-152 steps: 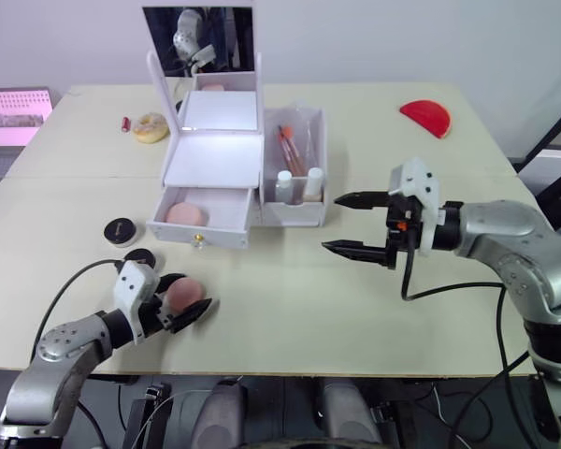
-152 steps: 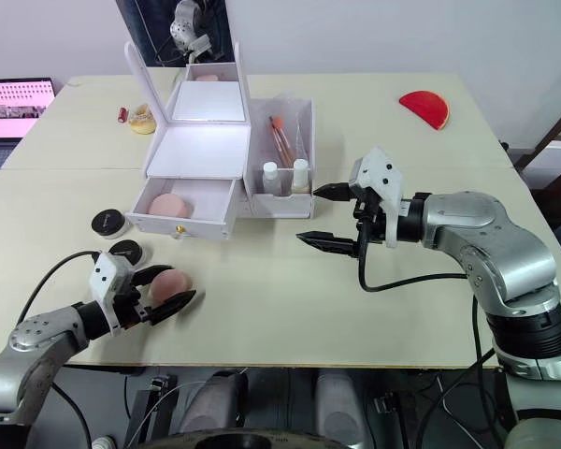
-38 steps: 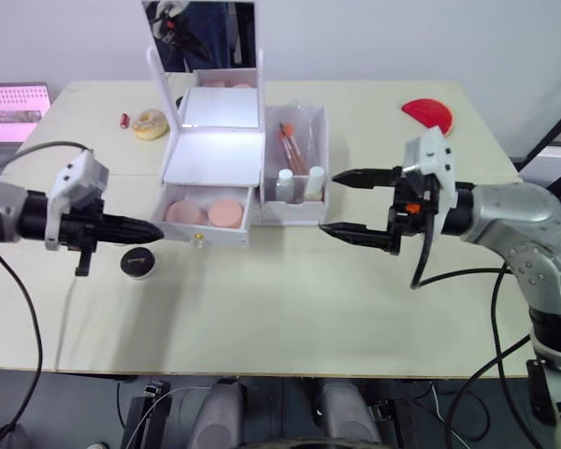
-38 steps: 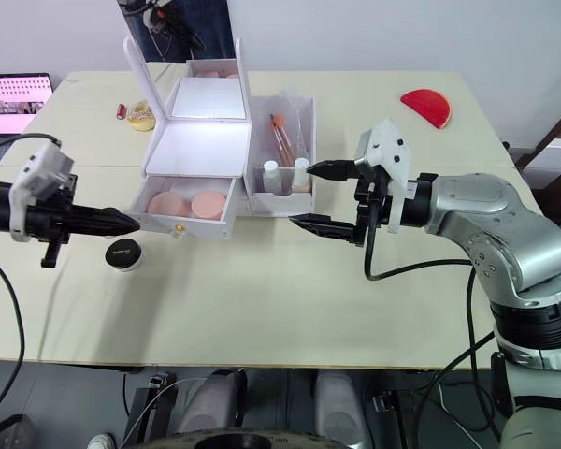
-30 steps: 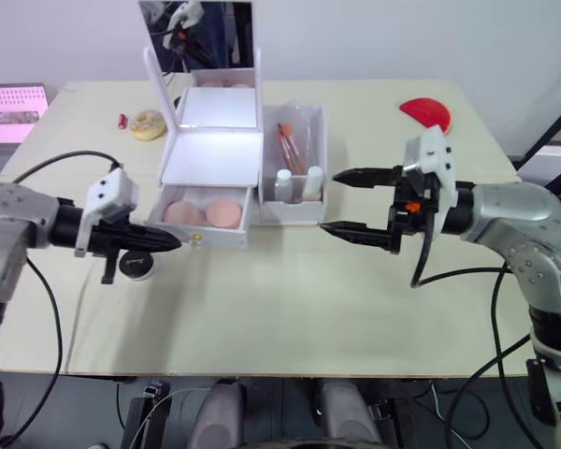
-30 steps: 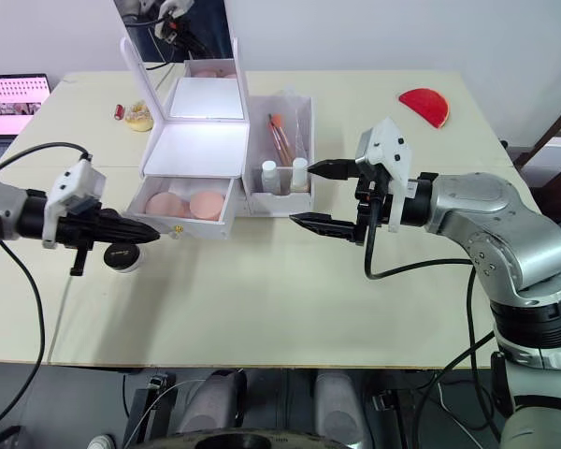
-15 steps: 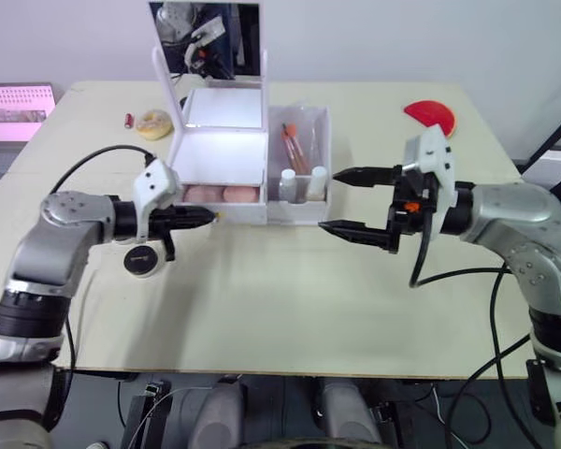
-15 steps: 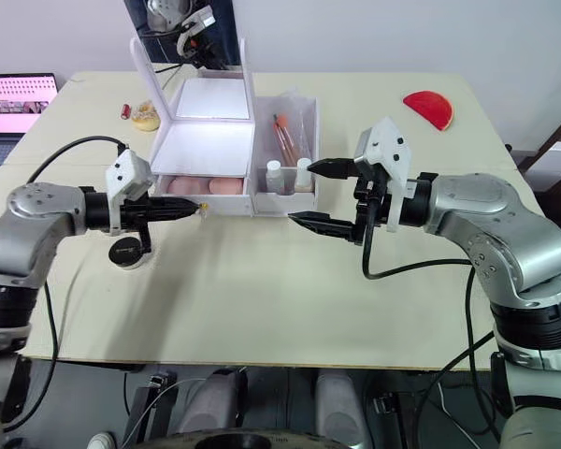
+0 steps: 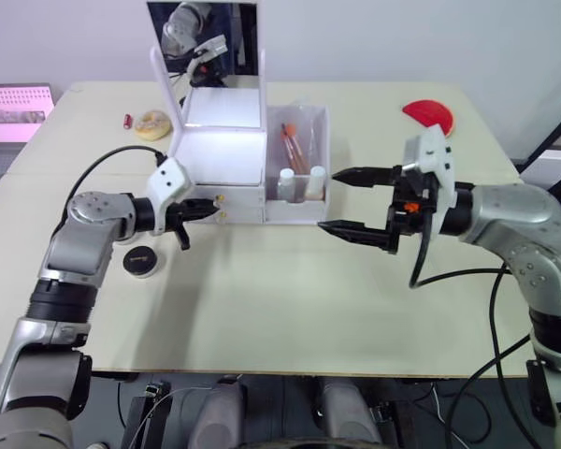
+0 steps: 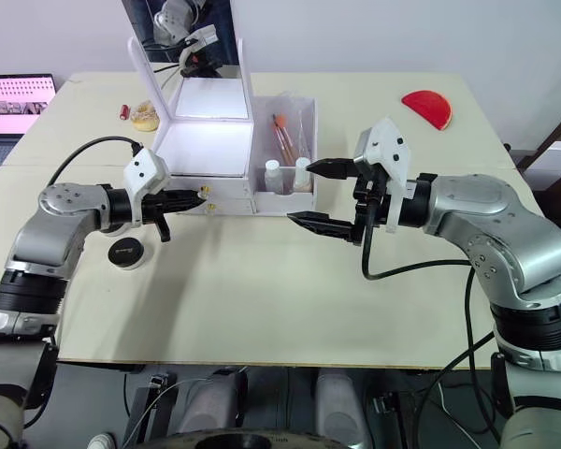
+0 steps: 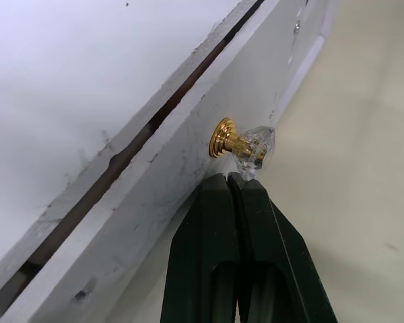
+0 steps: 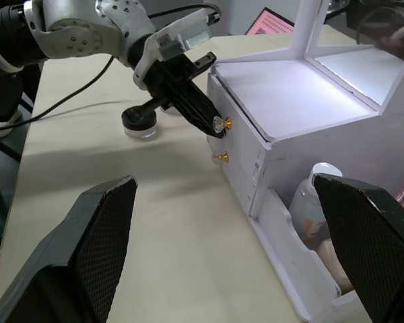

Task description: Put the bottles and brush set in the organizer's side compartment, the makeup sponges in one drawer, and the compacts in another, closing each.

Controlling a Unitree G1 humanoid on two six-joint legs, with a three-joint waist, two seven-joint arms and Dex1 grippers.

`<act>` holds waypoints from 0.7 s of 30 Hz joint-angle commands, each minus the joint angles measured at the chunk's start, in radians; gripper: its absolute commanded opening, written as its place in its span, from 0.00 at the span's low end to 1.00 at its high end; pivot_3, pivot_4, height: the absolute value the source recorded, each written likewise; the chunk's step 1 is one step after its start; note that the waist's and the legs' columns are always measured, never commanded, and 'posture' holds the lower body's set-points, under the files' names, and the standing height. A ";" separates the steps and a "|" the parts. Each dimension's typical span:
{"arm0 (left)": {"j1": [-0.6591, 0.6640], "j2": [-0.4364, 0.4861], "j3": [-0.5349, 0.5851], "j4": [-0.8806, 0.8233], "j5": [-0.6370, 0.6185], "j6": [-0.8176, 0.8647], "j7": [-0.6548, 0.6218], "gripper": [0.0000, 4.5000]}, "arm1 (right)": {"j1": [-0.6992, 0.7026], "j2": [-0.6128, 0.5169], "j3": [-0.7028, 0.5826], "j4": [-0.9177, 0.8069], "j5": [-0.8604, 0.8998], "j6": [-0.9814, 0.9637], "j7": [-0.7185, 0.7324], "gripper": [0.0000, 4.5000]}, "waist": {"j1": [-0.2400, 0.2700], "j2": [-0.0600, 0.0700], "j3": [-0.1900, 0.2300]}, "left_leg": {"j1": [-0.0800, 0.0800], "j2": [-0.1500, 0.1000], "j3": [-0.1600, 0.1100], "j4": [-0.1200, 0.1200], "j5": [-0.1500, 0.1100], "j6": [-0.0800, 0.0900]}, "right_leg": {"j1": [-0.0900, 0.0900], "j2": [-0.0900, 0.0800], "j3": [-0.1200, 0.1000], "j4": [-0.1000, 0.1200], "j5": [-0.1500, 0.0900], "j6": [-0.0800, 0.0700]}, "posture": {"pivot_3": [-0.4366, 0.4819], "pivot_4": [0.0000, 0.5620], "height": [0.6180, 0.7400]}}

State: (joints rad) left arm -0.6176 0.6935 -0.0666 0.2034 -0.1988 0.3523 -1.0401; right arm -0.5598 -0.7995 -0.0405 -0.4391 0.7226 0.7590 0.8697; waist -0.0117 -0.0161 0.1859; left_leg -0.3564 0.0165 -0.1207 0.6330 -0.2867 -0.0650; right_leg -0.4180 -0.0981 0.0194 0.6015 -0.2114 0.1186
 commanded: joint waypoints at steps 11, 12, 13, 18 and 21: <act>-0.034 0.037 0.045 0.012 0.012 -0.023 0.021 0.01 | 0.000 -0.003 -0.028 -0.043 0.020 0.003 -0.008 1.00 | -0.003 0.000 0.000 | 0.000 0.000 0.000 0.000 0.001 -0.001 | 0.000 0.000 0.000 -0.001 0.002 0.000 | 0.48 0.27 1.00; -0.033 0.039 0.046 0.011 0.013 -0.022 0.024 0.01 | -0.001 -0.003 -0.027 -0.043 0.020 0.003 -0.008 1.00 | -0.003 0.000 0.000 | 0.000 0.000 0.000 0.000 0.001 -0.001 | 0.000 0.000 0.000 -0.001 0.002 0.000 | 0.48 0.27 1.00; -0.031 0.041 0.048 0.012 0.013 -0.022 0.025 0.01 | -0.002 -0.002 -0.027 -0.042 0.020 0.003 -0.007 1.00 | -0.003 0.000 0.000 | 0.000 0.000 0.000 0.000 0.001 -0.001 | 0.000 0.000 0.000 -0.001 0.002 0.000 | 0.48 0.27 1.00; -0.021 0.041 0.051 0.000 0.009 -0.014 0.028 0.01 | -0.005 -0.001 -0.024 -0.039 0.019 0.001 -0.004 1.00 | -0.003 0.000 0.000 | 0.000 0.000 0.000 0.000 0.001 -0.001 | 0.000 0.000 0.000 -0.001 0.002 0.000 | 0.48 0.27 1.00; -0.020 0.042 0.052 -0.003 0.009 -0.011 0.031 0.01 | -0.007 -0.001 -0.023 -0.037 0.019 0.002 -0.003 1.00 | -0.003 0.000 0.000 | 0.000 0.000 0.000 0.000 0.001 -0.001 | 0.000 0.000 0.000 -0.001 0.002 0.000 | 0.48 0.27 1.00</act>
State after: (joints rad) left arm -0.6280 0.7135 -0.0614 0.2303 -0.1860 0.3423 -1.0368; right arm -0.5581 -0.7998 -0.0405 -0.4483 0.7304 0.7685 0.8646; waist -0.0151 -0.0161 0.1859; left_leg -0.3564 0.0165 -0.1207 0.6327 -0.2859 -0.0659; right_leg -0.4181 -0.0981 0.0195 0.6007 -0.2092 0.1186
